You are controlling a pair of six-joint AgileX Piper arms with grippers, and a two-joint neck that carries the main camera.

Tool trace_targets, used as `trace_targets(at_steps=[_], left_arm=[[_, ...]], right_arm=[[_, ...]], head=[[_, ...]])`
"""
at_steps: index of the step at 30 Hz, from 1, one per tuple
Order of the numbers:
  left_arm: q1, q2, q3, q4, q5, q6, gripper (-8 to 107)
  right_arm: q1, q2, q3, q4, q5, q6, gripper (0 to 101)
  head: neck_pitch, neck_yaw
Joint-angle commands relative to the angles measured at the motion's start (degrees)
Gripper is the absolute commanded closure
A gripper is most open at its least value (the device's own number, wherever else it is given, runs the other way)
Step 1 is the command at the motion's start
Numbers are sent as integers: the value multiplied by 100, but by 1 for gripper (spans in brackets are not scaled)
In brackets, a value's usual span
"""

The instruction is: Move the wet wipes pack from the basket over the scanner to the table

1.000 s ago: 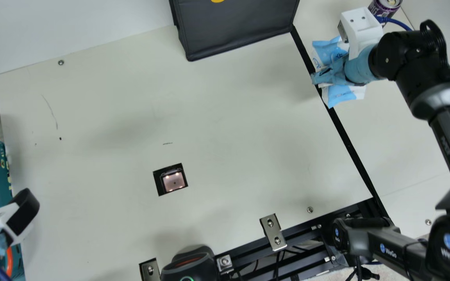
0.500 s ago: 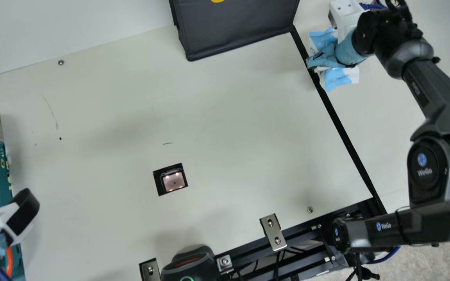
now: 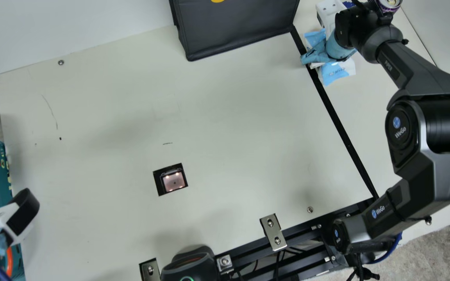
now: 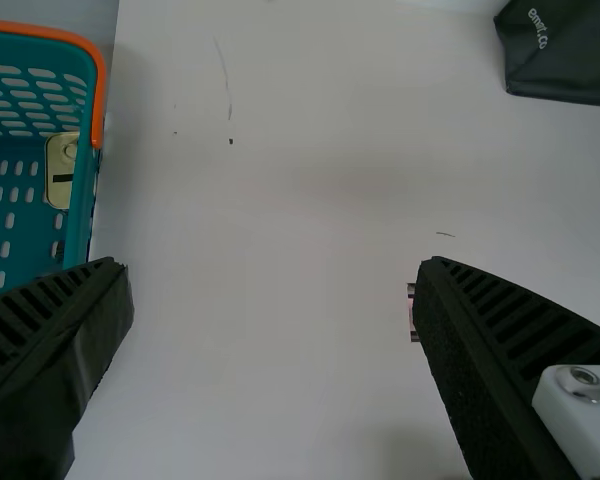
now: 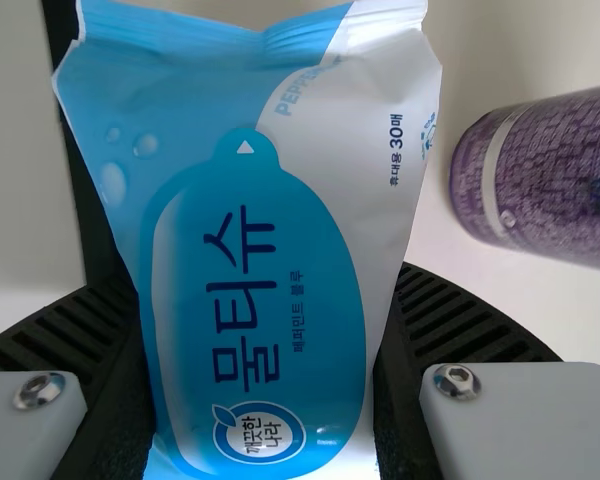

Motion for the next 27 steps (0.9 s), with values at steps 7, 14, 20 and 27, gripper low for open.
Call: trace_targets(at_steps=[7,14,20,27], left_arm=[[0,0,0,0,0,0,9],[0,0,0,0,0,0,9],[0,0,0,0,0,0,9],[0,0,0,0,0,0,9]], right_arm=[[6,236,-142,-316,114,93,75],[23,306,-220,-348,199,106,51],[44,317,-257,-359,267,136,31],[78,284,-249,-363,328,205,8]], head=[[-175,-13],[-175,-13],[-175,-13],[-175,-13]])
